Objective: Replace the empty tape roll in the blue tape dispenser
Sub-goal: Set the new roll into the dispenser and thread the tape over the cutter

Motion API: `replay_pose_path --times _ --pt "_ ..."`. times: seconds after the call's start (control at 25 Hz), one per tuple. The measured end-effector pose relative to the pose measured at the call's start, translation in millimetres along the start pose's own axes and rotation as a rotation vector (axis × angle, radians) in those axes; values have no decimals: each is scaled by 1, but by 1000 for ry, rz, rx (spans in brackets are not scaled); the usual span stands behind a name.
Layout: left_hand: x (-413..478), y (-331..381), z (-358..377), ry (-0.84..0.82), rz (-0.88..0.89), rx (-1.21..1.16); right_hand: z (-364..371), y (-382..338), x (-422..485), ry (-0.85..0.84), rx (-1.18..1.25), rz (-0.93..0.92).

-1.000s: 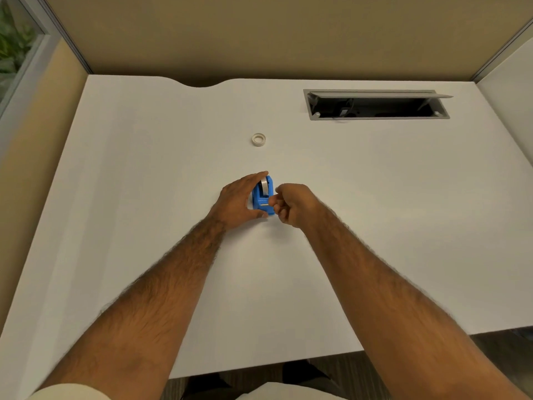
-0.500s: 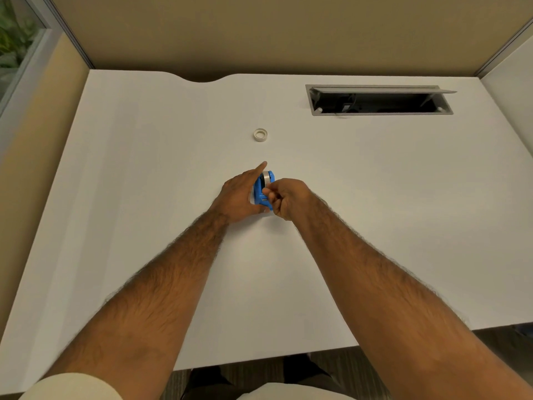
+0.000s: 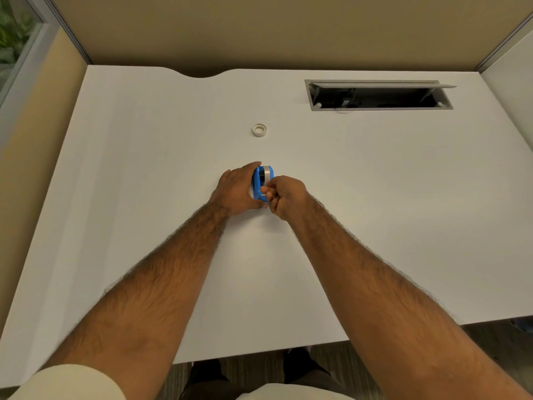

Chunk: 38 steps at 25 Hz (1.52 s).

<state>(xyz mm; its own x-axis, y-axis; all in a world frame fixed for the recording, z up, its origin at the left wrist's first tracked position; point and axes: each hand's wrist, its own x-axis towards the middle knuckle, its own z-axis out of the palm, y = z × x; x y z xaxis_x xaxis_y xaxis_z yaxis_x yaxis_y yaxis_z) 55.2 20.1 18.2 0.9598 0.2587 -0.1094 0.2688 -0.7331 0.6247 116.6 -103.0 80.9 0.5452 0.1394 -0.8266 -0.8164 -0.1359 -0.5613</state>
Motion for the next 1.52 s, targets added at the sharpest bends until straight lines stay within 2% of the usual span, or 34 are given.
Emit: replay_pose_path --times 0.32,0.72,1.52 --pt "1 12 -10 -52 50 89 -5 3 1 15 -17 -52" --pt "2 10 1 13 -25 39 -4 8 -5 41 42 -82" --pt "3 9 8 5 -73 59 -20 48 -17 -9 83 -206"
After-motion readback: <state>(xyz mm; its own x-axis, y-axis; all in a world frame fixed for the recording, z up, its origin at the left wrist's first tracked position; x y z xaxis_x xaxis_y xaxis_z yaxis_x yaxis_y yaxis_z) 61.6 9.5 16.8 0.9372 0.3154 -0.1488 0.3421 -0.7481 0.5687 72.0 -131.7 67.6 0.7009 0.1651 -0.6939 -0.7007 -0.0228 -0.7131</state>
